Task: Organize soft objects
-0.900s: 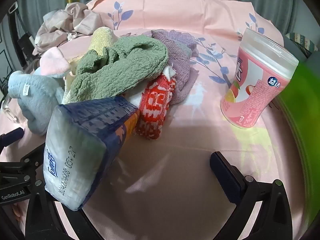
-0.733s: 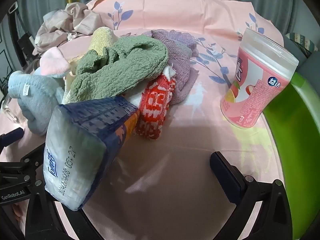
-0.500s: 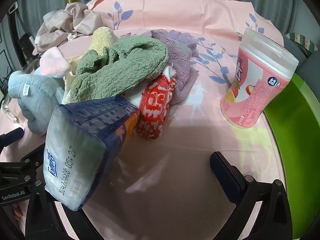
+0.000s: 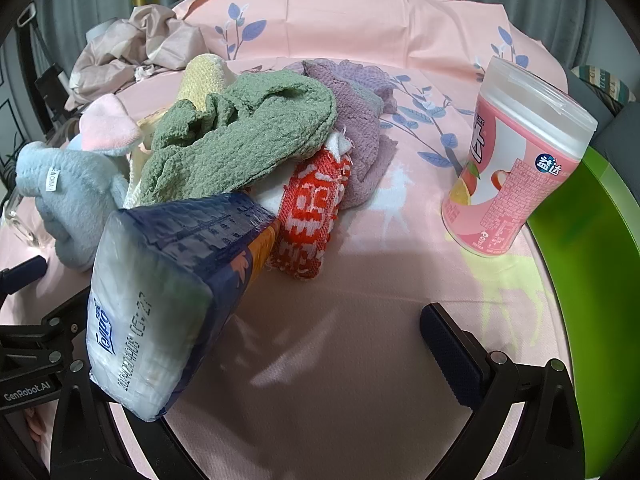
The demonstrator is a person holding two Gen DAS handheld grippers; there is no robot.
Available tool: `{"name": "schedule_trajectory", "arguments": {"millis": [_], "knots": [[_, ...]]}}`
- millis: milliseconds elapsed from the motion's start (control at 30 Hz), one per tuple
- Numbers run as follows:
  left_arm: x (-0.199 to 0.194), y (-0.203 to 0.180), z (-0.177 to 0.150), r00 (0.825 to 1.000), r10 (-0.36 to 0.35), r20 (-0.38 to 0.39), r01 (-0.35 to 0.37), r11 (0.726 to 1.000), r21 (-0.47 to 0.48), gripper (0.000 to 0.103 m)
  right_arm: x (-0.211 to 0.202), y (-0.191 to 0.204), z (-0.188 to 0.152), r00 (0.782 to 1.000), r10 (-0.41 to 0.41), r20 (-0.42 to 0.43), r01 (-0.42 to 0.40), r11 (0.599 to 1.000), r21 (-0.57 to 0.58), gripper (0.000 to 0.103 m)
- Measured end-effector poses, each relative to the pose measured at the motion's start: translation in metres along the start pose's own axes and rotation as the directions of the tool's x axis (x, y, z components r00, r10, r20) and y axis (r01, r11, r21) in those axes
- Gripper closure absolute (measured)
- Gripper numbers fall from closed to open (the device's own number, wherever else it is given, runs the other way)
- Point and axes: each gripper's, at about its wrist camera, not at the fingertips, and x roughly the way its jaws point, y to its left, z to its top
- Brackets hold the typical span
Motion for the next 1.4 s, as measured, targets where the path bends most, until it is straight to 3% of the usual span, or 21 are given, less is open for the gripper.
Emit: {"name": "schedule_trajectory", "arguments": {"millis": [433, 533, 633, 833, 900, 967, 1067, 1167, 1233, 1400], "knots": [[-0.007, 0.006, 0.002, 0.998, 0.021, -0.058, -0.023, 0.999, -0.039, 0.001, 0.002, 0.002, 0.001, 1.0, 0.0, 0.001, 0.0, 1.0, 0.0, 0.0], [-0.013, 0.01, 0.005, 0.994, 0.073, -0.087, -0.08, 0.993, -0.083, 0.006, 0.003, 0.003, 0.002, 1.0, -0.004, -0.004, 0.004, 1.0, -0.003, 0.0], [-0.026, 0.012, 0.006, 0.996, 0.078, -0.053, -0.082, 0.993, -0.085, 0.007, 0.002, 0.001, -0.002, 1.0, -0.013, 0.0, 0.013, 1.0, 0.0, 0.0], [-0.044, 0.025, 0.011, 0.993, -0.107, -0.041, 0.099, 0.98, -0.172, 0.011, -0.007, -0.002, 0.0, 0.999, 0.023, -0.042, -0.022, 1.0, 0.008, 0.0], [-0.049, 0.03, 0.014, 0.983, -0.177, -0.042, 0.164, 0.961, -0.225, 0.014, -0.021, -0.003, 0.001, 0.997, 0.07, -0.018, -0.07, 0.997, 0.02, 0.0], [-0.056, 0.032, 0.016, 0.971, -0.237, -0.021, 0.224, 0.941, -0.253, 0.02, -0.049, -0.006, -0.001, 0.991, 0.118, 0.059, -0.12, 0.992, 0.032, 0.0], [-0.066, 0.022, 0.018, 0.963, -0.271, -0.002, 0.261, 0.931, -0.255, 0.028, -0.081, -0.019, 0.001, 0.981, 0.149, 0.121, -0.161, 0.982, 0.1, 0.0], [-0.076, 0.01, 0.017, 0.95, -0.313, 0.015, 0.308, 0.924, -0.227, 0.032, -0.101, -0.033, 0.005, 0.974, 0.183, 0.138, -0.204, 0.965, 0.162, 0.0], [-0.078, 0.0, 0.017, 0.932, -0.363, 0.01, 0.356, 0.909, -0.216, 0.038, -0.107, -0.039, 0.009, 0.971, 0.201, 0.131, -0.222, 0.959, 0.175, 0.001], [-0.066, -0.023, 0.011, 0.87, -0.488, -0.075, 0.465, 0.861, -0.208, 0.05, -0.096, -0.037, 0.024, 0.974, 0.223, 0.049, -0.228, 0.954, 0.192, 0.041]]}}
